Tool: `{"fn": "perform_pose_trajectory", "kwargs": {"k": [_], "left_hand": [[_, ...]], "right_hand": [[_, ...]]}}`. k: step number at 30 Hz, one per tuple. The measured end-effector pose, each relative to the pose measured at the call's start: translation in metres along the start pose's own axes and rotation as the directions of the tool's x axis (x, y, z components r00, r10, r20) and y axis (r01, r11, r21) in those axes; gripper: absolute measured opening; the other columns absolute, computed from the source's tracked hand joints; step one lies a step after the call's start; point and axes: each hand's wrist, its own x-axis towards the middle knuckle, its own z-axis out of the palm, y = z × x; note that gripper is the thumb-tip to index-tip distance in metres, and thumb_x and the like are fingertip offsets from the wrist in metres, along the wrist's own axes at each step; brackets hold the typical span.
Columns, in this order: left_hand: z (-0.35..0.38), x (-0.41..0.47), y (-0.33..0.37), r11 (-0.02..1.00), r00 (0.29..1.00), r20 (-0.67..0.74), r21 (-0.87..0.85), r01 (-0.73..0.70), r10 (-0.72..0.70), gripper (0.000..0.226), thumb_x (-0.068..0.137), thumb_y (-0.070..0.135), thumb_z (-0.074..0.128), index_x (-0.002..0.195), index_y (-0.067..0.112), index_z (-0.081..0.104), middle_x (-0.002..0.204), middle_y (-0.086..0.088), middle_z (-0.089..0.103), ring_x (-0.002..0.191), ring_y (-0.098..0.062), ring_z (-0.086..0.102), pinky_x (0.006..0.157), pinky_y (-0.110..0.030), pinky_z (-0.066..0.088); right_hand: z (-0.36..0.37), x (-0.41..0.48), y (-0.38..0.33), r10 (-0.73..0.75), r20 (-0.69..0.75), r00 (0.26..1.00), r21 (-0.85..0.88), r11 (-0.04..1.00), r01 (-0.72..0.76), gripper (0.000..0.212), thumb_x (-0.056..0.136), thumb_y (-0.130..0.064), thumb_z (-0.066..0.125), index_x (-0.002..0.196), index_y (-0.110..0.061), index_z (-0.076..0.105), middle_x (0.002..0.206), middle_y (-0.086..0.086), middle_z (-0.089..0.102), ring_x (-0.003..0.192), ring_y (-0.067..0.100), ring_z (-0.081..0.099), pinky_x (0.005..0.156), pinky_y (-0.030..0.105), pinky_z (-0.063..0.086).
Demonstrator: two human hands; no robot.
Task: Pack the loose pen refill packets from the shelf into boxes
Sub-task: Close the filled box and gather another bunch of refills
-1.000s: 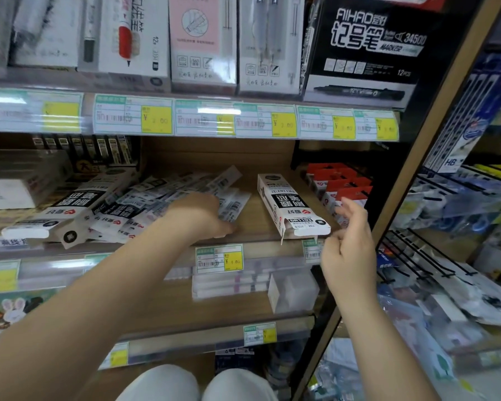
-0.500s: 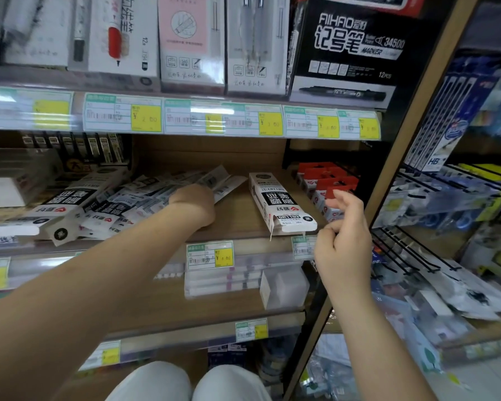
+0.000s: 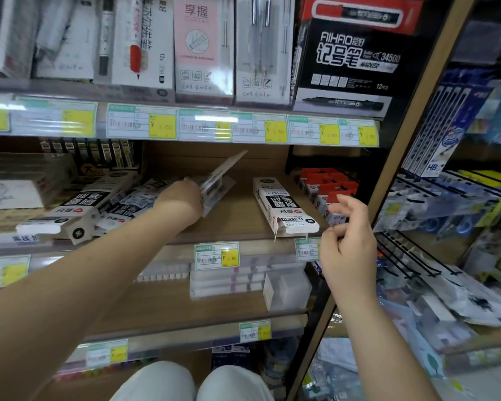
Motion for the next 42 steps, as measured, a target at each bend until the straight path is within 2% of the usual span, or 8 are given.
{"fn": "perform_pose_trajectory", "kwargs": {"k": [18, 22, 27, 30, 32, 34, 38, 42], "left_hand": [[-0.038, -0.037, -0.025, 0.953, 0.95, -0.081, 0.024, -0.302, 0.303, 0.023, 0.093, 0.03, 0.052, 0.101, 0.008, 0.051, 0.086, -0.012, 0.062, 0.067, -0.027, 0.055, 0.053, -0.029, 0.041], [-0.07, -0.066, -0.029, 0.941, 0.895, 0.3, -0.175, -0.29, 0.331, 0.015, 0.094, 0.024, 0.051, 0.083, 0.017, 0.059, 0.065, -0.003, 0.069, 0.051, -0.013, 0.066, 0.042, -0.022, 0.047], [-0.093, -0.088, -0.025, 0.931, 0.664, 0.656, -0.205, -0.301, 0.359, 0.012, 0.092, 0.025, 0.058, 0.088, 0.014, 0.061, 0.066, -0.004, 0.07, 0.058, -0.017, 0.068, 0.052, -0.026, 0.052], [-0.089, -0.096, -0.014, 0.927, 0.567, 0.746, -0.186, -0.326, 0.349, 0.013, 0.093, 0.023, 0.055, 0.094, 0.011, 0.061, 0.069, -0.003, 0.069, 0.06, -0.016, 0.068, 0.054, -0.026, 0.052], [-0.085, -0.1, -0.008, 0.926, 0.551, 0.754, -0.209, -0.313, 0.356, 0.016, 0.093, 0.023, 0.055, 0.095, 0.009, 0.061, 0.07, -0.002, 0.069, 0.06, -0.014, 0.068, 0.055, -0.025, 0.052], [-0.082, -0.104, -0.004, 0.91, 0.587, 0.708, -0.205, -0.361, 0.392, 0.019, 0.091, 0.032, 0.057, 0.092, 0.014, 0.064, 0.072, 0.001, 0.071, 0.062, -0.011, 0.069, 0.058, -0.023, 0.053], [-0.083, -0.102, -0.009, 0.85, 0.818, 0.266, -0.008, -0.527, 0.51, 0.045, 0.073, 0.067, 0.052, 0.09, 0.028, 0.067, 0.079, 0.008, 0.067, 0.073, -0.01, 0.064, 0.064, -0.028, 0.049], [-0.064, -0.101, -0.013, 0.697, 0.924, -0.156, -0.616, -0.368, 0.35, 0.048, 0.075, 0.059, 0.062, 0.112, 0.029, 0.058, 0.103, 0.012, 0.065, 0.09, -0.009, 0.065, 0.077, -0.036, 0.055]], "right_hand": [[-0.01, -0.005, -0.018, 0.003, 0.022, 1.0, -0.031, 1.0, -0.002, 0.045, 0.084, 0.0, 0.052, 0.126, -0.013, 0.043, 0.109, -0.001, 0.057, 0.076, 0.006, 0.054, 0.066, 0.019, 0.043], [-0.008, -0.006, -0.046, -0.134, 0.074, 0.988, -0.099, 0.985, 0.141, 0.052, 0.08, -0.012, 0.063, 0.129, -0.011, 0.045, 0.119, 0.003, 0.054, 0.109, 0.022, 0.05, 0.094, 0.037, 0.044], [-0.004, -0.012, -0.088, -0.281, 0.397, 0.874, -0.251, 0.883, 0.397, 0.074, 0.074, -0.049, 0.067, 0.138, -0.026, 0.037, 0.147, -0.004, 0.038, 0.139, 0.018, 0.019, 0.113, 0.042, 0.006], [0.001, -0.018, -0.102, -0.296, 0.542, 0.787, -0.293, 0.811, 0.507, 0.053, 0.069, -0.057, 0.068, 0.113, -0.028, 0.056, 0.111, -0.007, 0.064, 0.112, 0.018, 0.053, 0.108, 0.043, 0.015], [0.005, -0.023, -0.105, -0.32, 0.575, 0.753, -0.264, 0.798, 0.542, 0.033, 0.072, -0.055, 0.066, 0.082, -0.027, 0.053, 0.068, -0.011, 0.057, 0.068, 0.018, 0.056, 0.065, 0.033, 0.037], [0.006, -0.024, -0.1, -0.282, 0.625, 0.728, -0.216, 0.833, 0.509, 0.031, 0.079, -0.049, 0.063, 0.073, -0.026, 0.043, 0.054, -0.011, 0.038, 0.053, 0.015, 0.042, 0.044, 0.025, 0.022], [0.004, -0.023, -0.072, -0.074, 0.716, 0.694, -0.121, 0.966, 0.228, 0.02, 0.09, -0.04, 0.055, 0.086, -0.021, 0.061, 0.064, -0.007, 0.058, 0.059, 0.015, 0.058, 0.051, 0.032, 0.047], [0.0, -0.031, -0.054, 0.141, 0.747, 0.649, 0.085, 0.949, -0.304, 0.018, 0.096, -0.024, 0.05, 0.088, -0.015, 0.063, 0.06, -0.004, 0.064, 0.052, 0.012, 0.061, 0.06, 0.031, 0.052]]}}
